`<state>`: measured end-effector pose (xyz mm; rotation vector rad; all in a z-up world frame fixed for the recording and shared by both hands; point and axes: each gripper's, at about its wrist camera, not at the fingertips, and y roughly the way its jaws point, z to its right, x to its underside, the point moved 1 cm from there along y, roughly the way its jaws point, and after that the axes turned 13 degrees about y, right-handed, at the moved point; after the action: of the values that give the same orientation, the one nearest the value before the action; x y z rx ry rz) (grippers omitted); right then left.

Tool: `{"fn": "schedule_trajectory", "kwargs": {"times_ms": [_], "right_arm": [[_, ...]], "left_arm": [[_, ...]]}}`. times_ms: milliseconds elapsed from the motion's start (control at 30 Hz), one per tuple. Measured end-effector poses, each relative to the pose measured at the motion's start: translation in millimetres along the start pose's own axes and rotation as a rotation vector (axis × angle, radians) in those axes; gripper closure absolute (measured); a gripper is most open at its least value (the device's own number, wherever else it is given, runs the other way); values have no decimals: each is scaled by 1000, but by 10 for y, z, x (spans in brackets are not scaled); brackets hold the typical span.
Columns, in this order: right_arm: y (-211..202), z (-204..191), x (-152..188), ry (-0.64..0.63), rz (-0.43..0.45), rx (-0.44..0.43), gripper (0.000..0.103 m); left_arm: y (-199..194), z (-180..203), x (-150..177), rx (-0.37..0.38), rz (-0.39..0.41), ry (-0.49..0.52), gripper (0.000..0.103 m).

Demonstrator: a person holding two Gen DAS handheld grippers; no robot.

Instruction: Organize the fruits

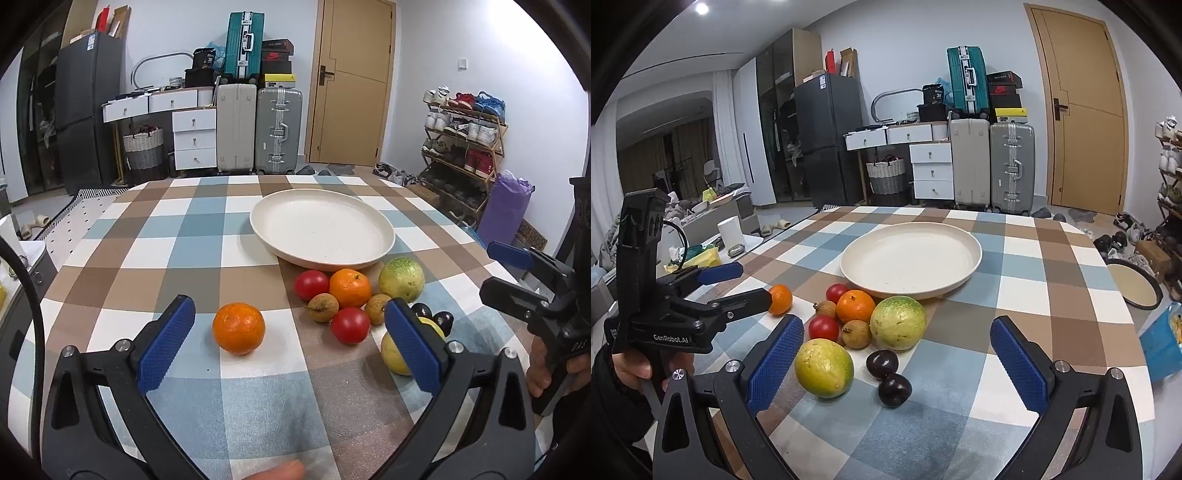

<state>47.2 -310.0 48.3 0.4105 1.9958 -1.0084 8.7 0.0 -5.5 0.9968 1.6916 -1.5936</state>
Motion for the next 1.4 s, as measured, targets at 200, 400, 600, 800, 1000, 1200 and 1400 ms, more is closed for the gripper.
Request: {"fn": "schedule_trajectory", "kwargs": {"times_ms": [200,400,600,800,1000,1200,1400], "right_arm": [[10,11,-6,25,-8,-6,0],[9,5,-15,19,-7,-1,0],[30,-15,3,12,-5,1,0],[38,-12,6,13,-9,-1,0],[33,-19,10,14,-9,-3,0],[43,-15,15,14,-9,-2,0],[42,-11,13,15,-10,-2,0]], "left_arm": [[38,-28,-5,-2,3,7,1],[4,8,-3,-7,8,10,1],[-3,8,-1,-7,12,14,1],[21,26,-3,-7,12,15,1],[19,28,-2,-8,12,17,1],[4,18,-7,-8,13,18,1],[3,21,-7,-9,13,19,1]]}}
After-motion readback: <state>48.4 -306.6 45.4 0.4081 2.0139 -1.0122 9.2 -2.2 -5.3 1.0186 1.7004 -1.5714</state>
